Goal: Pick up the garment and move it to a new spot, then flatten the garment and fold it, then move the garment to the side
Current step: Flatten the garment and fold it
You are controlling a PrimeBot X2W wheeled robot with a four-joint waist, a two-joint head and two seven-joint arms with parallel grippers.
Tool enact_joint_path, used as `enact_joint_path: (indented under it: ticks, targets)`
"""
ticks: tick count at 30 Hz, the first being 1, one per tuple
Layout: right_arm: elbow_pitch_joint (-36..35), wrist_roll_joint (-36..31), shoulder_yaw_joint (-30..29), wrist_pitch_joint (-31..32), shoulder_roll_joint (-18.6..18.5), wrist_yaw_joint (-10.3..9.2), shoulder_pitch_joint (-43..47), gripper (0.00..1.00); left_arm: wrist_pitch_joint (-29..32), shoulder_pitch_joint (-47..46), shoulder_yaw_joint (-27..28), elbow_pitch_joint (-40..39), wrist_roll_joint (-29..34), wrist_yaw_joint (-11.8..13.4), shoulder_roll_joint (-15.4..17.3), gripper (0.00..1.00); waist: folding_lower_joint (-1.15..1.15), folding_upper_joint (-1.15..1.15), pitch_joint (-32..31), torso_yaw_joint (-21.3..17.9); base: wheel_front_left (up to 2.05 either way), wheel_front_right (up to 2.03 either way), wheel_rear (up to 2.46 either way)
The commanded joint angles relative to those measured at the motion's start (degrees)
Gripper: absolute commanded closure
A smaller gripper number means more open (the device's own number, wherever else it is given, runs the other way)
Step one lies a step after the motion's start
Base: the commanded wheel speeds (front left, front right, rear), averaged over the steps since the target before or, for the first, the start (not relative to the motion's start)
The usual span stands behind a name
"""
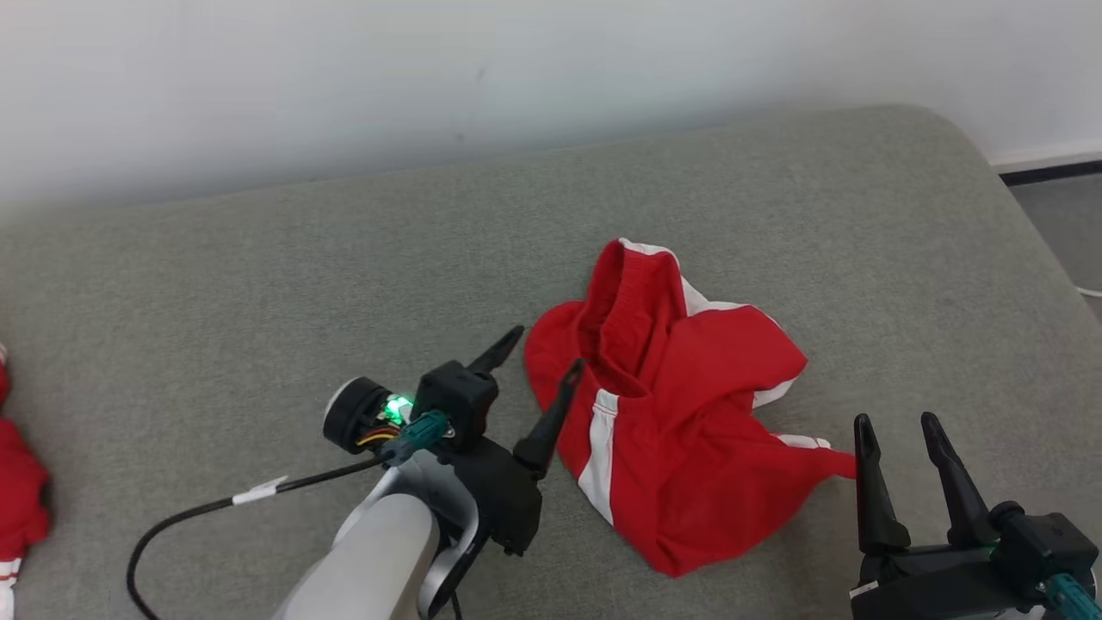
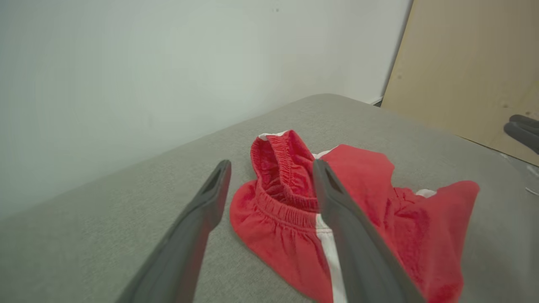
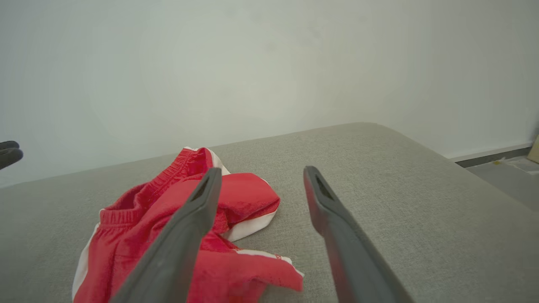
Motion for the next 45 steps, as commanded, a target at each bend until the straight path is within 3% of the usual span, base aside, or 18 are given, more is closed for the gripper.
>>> enact_joint_path:
  ticks: [1,7,15,16,18,23,30,45]
  targets:
    - [0.1,0.2,-0.2,0.0,0.3,-0.13,-0.5,0.00,1.7,-2.1,-2.9,1.5,-1.9,0.1,0.3,0.00,-0.01,-0.01,1.9,-3.5,0.00,0.00,0.00]
    - [0.6,0.6,0.0,0.0,0.5,-0.13,-1.5,0.00,7.7,-5.0,-10.0,7.1,-7.4,0.1,1.4,0.00,-0.01,-0.01,2.9,-6.5,0.00,0.00,0.00]
    - [0.8,0.6,0.4,0.0,0.7,-0.13,-1.8,0.00,10.3,-5.8,-13.8,11.0,-10.8,0.1,1.2,0.00,-0.01,-0.01,3.6,-8.4,0.00,0.00,0.00]
    - [0.8,0.6,0.4,0.0,0.7,-0.13,-1.9,0.00,10.4,-6.0,-14.2,11.7,-10.9,0.1,1.2,0.11,-0.01,-0.01,3.7,-8.6,0.00,0.00,0.00]
    - [0.7,0.6,0.2,0.0,0.6,-0.13,-2.0,0.00,9.6,-6.7,-14.4,13.0,-10.8,0.1,1.2,1.00,-0.01,-0.01,3.9,-8.8,0.00,0.00,0.00]
    - [0.2,0.2,-0.7,0.0,0.4,-0.13,-1.3,0.00,6.1,-7.8,-13.9,15.4,-10.5,0.5,0.6,1.00,-0.01,-0.01,3.6,-8.4,0.00,0.00,0.00]
    - [0.9,-0.2,-0.7,0.0,0.1,-0.13,0.3,0.00,0.7,-7.3,-11.2,14.6,-12.0,2.0,1.4,1.00,-0.01,-0.01,1.0,-4.2,0.00,0.00,0.00]
    - [1.8,-0.6,-0.7,0.0,-1.1,-0.13,1.9,0.00,-7.0,12.3,-3.1,4.7,-19.0,10.7,6.2,1.00,-0.01,-0.01,-1.9,6.9,0.00,0.00,0.00]
